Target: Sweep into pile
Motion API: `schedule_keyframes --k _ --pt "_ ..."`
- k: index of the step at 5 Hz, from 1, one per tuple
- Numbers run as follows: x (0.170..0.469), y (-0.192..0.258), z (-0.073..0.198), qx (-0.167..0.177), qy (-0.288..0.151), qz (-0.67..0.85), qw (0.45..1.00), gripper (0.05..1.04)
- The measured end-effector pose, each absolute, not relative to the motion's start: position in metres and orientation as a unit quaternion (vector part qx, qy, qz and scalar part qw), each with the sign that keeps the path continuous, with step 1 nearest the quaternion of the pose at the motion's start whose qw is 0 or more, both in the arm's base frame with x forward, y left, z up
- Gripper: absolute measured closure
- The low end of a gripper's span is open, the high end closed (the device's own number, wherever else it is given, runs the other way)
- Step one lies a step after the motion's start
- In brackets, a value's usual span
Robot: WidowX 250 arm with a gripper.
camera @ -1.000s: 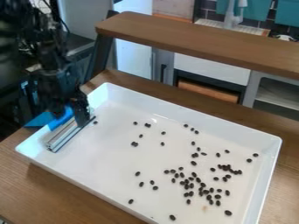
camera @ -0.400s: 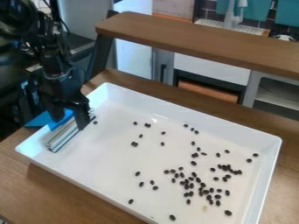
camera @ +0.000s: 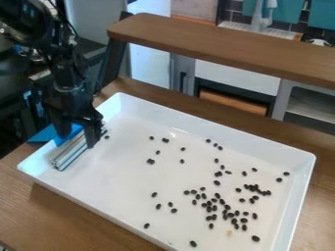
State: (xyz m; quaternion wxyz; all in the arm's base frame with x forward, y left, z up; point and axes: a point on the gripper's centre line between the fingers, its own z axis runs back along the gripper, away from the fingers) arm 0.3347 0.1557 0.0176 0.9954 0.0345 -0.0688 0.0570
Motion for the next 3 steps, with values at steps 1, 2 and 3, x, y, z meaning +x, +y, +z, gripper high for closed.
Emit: schedule_keyframes --k 1,2,3 --pt "0.3351 0.1569 0.0137 0.035 -0.064 0.061 0.995 0.083" --pt "0.3347 0.1566 0.0109 0.036 -0.061 0.061 0.996 0.134" --pt "0.3345 0.1558 0.0108 0.034 -0.060 0.055 0.996 0.419"
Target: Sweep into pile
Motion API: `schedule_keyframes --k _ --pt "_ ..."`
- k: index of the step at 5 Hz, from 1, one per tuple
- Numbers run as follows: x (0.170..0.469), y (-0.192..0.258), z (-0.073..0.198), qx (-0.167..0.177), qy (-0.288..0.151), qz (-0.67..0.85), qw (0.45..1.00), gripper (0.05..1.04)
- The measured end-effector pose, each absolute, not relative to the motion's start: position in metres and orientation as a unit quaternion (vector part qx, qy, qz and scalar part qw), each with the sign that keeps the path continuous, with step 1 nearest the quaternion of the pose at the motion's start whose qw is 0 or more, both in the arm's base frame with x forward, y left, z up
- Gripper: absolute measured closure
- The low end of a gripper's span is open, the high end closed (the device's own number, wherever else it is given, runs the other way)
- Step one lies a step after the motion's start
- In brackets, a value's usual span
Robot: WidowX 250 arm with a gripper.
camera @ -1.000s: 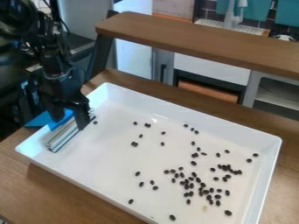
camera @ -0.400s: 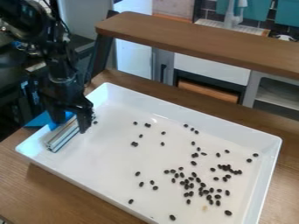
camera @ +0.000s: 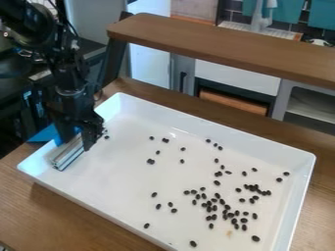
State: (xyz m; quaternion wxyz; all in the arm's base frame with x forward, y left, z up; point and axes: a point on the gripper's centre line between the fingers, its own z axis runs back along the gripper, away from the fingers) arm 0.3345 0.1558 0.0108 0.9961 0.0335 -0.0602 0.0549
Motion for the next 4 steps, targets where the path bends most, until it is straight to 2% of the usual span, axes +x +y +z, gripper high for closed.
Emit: schedule_keyframes --k 1,2,4 --pt "0.333 0.152 0.010 0.022 -0.055 0.052 0.997 0.712" --pt "0.326 0.144 0.010 0.012 -0.038 0.045 0.998 0.766" --pt "0.321 0.113 0.009 0.003 -0.017 0.030 0.999 0.766"
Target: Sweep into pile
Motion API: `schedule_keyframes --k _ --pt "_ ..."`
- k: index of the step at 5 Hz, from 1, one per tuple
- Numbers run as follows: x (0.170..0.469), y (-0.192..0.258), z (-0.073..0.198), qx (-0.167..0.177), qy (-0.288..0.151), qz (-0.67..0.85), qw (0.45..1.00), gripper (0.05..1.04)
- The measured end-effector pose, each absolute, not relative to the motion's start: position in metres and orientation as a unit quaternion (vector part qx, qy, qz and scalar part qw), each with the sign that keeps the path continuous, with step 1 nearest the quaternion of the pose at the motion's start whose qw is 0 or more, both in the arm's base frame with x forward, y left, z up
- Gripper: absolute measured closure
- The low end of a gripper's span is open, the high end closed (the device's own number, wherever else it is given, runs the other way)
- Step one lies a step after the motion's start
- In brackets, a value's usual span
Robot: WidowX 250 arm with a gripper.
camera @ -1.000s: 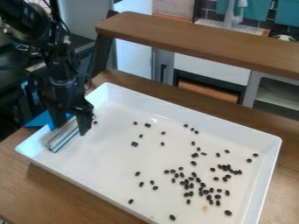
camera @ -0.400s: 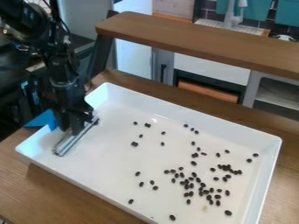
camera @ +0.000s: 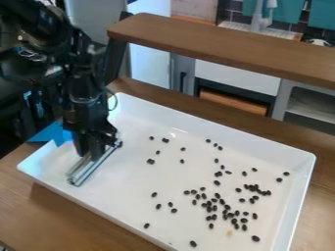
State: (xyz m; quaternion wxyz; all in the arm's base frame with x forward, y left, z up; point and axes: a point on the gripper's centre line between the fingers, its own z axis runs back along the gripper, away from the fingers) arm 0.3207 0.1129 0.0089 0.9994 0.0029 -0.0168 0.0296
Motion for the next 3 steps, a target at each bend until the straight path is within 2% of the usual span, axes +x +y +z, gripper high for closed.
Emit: schedule_keyframes --k 3 --pt "0.310 0.058 0.007 0.003 0.000 0.006 1.000 0.766"
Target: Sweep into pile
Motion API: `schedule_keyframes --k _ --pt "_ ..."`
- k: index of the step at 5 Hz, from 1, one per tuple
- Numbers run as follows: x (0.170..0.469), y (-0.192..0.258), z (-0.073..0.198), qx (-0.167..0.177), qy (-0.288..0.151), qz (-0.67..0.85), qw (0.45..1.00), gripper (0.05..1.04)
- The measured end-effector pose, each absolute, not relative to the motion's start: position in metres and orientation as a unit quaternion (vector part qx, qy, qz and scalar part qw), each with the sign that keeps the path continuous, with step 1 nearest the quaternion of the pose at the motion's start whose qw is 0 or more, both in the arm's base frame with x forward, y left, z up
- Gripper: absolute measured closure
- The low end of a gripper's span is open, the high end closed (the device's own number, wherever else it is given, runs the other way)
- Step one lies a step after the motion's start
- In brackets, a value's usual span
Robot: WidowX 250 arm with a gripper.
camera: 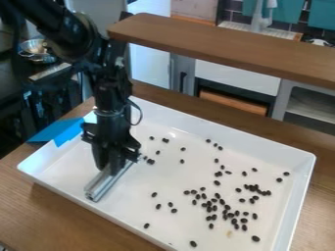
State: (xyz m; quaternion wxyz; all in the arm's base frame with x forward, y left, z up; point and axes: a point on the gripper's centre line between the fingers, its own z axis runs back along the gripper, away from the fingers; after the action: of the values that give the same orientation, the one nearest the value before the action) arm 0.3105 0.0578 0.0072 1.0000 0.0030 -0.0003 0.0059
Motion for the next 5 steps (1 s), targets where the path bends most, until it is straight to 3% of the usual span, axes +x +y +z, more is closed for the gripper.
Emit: schedule_keyframes --k 5 --pt "0.303 -0.036 0.008 -0.019 0.020 -0.024 0.999 0.766"
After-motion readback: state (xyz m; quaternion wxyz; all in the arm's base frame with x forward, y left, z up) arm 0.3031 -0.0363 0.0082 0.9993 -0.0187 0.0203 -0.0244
